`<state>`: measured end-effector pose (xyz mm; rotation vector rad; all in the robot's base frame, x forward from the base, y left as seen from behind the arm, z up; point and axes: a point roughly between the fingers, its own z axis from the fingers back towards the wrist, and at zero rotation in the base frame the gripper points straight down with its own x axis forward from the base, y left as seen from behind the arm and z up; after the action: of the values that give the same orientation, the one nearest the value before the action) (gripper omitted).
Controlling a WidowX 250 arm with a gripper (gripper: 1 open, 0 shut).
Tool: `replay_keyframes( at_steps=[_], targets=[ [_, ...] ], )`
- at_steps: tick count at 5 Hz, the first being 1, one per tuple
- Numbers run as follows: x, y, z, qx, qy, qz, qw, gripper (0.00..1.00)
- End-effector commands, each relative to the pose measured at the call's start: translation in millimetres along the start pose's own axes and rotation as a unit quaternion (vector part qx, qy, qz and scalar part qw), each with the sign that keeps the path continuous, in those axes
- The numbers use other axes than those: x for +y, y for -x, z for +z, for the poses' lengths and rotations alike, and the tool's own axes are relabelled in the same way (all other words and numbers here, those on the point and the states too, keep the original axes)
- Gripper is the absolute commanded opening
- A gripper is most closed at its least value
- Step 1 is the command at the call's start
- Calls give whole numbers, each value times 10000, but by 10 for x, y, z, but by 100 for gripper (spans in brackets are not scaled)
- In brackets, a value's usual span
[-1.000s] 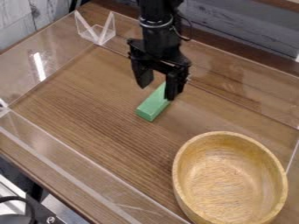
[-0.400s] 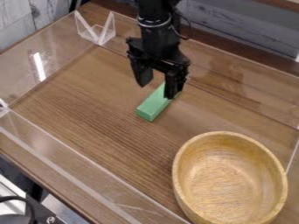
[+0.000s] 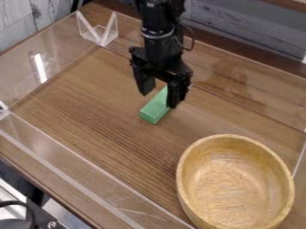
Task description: Put the green block in the brown bowl
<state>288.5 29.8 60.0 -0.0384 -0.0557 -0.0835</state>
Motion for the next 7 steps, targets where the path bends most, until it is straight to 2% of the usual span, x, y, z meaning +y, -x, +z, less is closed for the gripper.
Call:
replay_keyframes(
  at_steps=[1, 5, 6, 7],
  targets=[
    [25, -53, 9, -132, -77, -7, 9999, 100],
    [73, -69, -251, -70, -141, -48, 9999, 100],
    [78, -69, -294, -60, -147, -68, 9999, 0],
    [49, -68, -267, -55, -128, -111, 9998, 0]
  ],
)
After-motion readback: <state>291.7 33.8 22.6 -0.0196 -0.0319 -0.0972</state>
